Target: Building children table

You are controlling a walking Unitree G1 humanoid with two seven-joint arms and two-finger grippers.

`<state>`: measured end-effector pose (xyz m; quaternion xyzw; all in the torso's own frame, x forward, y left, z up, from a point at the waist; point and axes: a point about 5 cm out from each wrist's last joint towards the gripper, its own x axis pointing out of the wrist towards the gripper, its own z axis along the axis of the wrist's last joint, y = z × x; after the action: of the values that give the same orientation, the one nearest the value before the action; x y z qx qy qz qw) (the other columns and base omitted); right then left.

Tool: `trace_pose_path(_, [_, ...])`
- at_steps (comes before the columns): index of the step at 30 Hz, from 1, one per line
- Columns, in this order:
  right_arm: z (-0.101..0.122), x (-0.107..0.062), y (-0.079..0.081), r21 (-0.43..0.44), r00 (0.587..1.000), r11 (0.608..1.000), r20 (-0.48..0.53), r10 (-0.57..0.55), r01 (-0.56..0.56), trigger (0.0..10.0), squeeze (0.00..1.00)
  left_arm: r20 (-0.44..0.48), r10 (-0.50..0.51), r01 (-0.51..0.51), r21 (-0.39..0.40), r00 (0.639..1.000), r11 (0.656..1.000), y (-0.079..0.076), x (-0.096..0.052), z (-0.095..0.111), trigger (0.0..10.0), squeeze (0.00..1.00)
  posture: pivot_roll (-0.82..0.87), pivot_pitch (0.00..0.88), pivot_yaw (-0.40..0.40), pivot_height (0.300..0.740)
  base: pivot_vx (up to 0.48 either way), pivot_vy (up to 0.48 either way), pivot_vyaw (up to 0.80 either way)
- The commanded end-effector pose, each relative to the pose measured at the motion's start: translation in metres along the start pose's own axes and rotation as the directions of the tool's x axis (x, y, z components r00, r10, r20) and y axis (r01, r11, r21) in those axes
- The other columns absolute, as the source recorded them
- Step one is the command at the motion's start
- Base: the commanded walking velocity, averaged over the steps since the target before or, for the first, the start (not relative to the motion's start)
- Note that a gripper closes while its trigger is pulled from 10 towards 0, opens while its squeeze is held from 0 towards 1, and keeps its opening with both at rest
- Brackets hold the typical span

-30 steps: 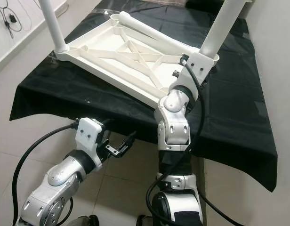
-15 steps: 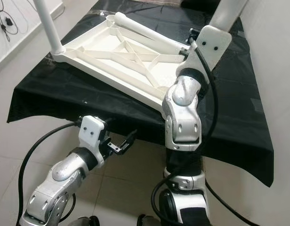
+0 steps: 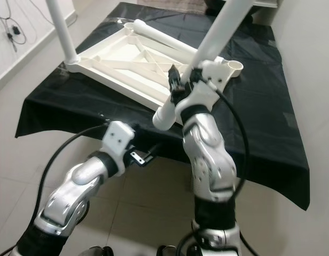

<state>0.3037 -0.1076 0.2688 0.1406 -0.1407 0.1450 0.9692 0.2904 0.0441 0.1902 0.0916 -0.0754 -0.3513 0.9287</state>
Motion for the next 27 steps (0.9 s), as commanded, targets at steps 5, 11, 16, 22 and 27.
trace_pose_path(5, [-0.004, -0.007, 0.014, 0.05, 0.995, 0.994, -0.017, 0.1, -0.099, 10.0, 0.0, 0.001, -0.032, 0.032, 0.006, 0.999, 0.999, -0.005, 0.005, -0.004, 10.0, 0.0, 0.06, 0.135, -0.052, 0.74, 0.0, 0.0, 0.0])
trace_pose_path(11, [-0.009, -0.011, 0.022, 0.085, 0.987, 0.986, -0.049, 0.15, -0.146, 10.0, 0.0, -0.005, -0.025, 0.025, 0.015, 1.0, 1.0, -0.003, 0.007, -0.006, 10.0, 0.0, 0.05, 0.138, -0.052, 0.74, 0.0, 0.0, 0.0])
trace_pose_path(16, [-0.011, -0.014, 0.025, 0.096, 0.983, 0.982, -0.064, 0.171, -0.165, 10.0, 0.0, -0.006, -0.023, 0.023, 0.018, 1.0, 1.0, -0.001, 0.007, -0.009, 10.0, 0.0, 0.05, 0.139, -0.053, 0.74, 0.0, 0.0, 0.0])
trace_pose_path(22, [-0.011, -0.015, 0.026, 0.098, 0.98, 0.979, -0.07, 0.185, -0.178, 10.0, 0.0, -0.015, -0.03, 0.031, 0.009, 0.999, 0.999, -0.004, 0.006, -0.014, 8.9, 0.0, 0.05, 0.143, -0.054, 0.74, 0.0, 0.0, 0.0])
trace_pose_path(27, [-0.01, -0.016, 0.026, 0.097, 0.98, 0.979, -0.07, 0.188, -0.181, 10.0, 0.0, -0.012, -0.038, 0.038, 0.0, 0.999, 0.999, -0.007, 0.005, -0.015, 0.0, 0.0, 0.04, 0.145, -0.054, 0.74, 0.0, 0.0, 0.0])
